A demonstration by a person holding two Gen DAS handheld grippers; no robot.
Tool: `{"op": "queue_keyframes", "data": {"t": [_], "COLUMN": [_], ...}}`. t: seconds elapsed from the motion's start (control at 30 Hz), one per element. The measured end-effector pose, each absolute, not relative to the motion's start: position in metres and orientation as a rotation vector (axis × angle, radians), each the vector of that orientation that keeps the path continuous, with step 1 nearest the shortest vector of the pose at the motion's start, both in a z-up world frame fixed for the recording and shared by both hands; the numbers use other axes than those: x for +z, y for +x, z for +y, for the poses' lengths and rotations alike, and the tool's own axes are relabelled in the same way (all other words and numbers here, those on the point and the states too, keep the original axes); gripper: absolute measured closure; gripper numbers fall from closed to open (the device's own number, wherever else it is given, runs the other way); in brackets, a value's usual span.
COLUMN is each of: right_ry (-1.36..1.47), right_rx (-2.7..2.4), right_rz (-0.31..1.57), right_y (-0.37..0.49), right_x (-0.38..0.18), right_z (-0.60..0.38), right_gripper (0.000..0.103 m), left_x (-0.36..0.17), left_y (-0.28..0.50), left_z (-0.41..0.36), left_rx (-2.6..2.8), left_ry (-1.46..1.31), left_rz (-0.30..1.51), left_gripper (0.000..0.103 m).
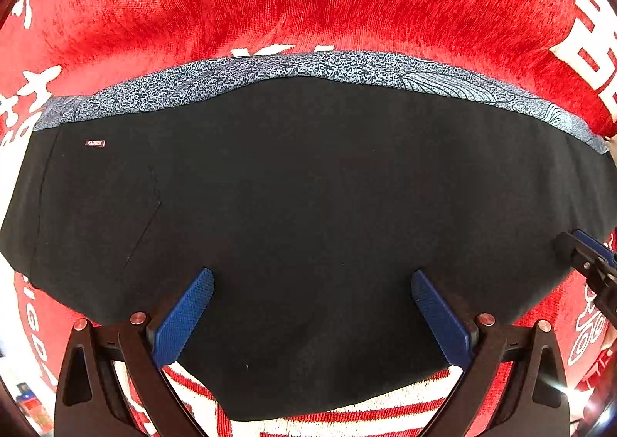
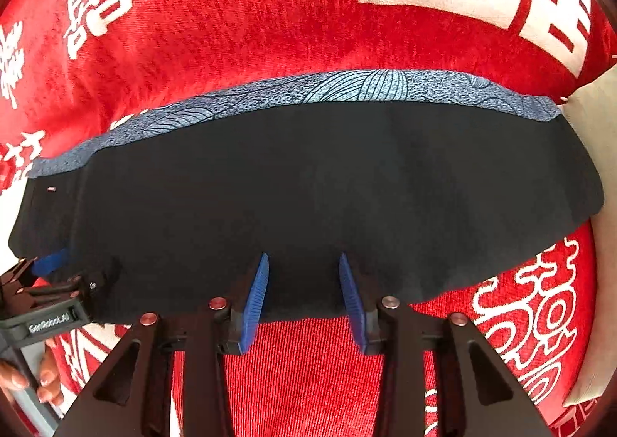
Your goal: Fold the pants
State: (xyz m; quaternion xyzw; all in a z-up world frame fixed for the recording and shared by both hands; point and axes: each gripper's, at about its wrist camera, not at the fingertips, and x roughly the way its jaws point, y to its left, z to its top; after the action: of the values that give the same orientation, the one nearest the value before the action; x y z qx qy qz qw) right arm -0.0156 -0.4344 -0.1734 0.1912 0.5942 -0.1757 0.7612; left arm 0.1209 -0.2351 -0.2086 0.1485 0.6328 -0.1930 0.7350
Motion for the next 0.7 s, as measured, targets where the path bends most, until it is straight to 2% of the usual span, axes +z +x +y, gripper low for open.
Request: {"op": "queue_keyframes", "data": {"t": [0.4, 0.47, 0.7], "right_ry": [0.549, 0.537, 0.583], "right_rx": [-0.393, -0.412, -0.433], "right_rz": [1.309, 1.322, 1.291], "right_y": [-0.032, -0.035, -0.058], "right_x": [-0.161, -0.16, -0.152], "right_z": [-0.473, -0.48, -0.506], "right_gripper": [0.057, 0.051, 0.047], "left_x": [-0.203, -0.202, -0.2], "left_y": [0.109, 0.107, 0.108], "left_z": [-0.242, -0.245, -0.256], "left_rx": [-0.354, -0.344, -0.316], "left_ry": [0.339, 0.346, 0.391], "left_rz": [1.385, 1.383, 1.366], "left_gripper": [0.0, 0.0, 0.0]}}
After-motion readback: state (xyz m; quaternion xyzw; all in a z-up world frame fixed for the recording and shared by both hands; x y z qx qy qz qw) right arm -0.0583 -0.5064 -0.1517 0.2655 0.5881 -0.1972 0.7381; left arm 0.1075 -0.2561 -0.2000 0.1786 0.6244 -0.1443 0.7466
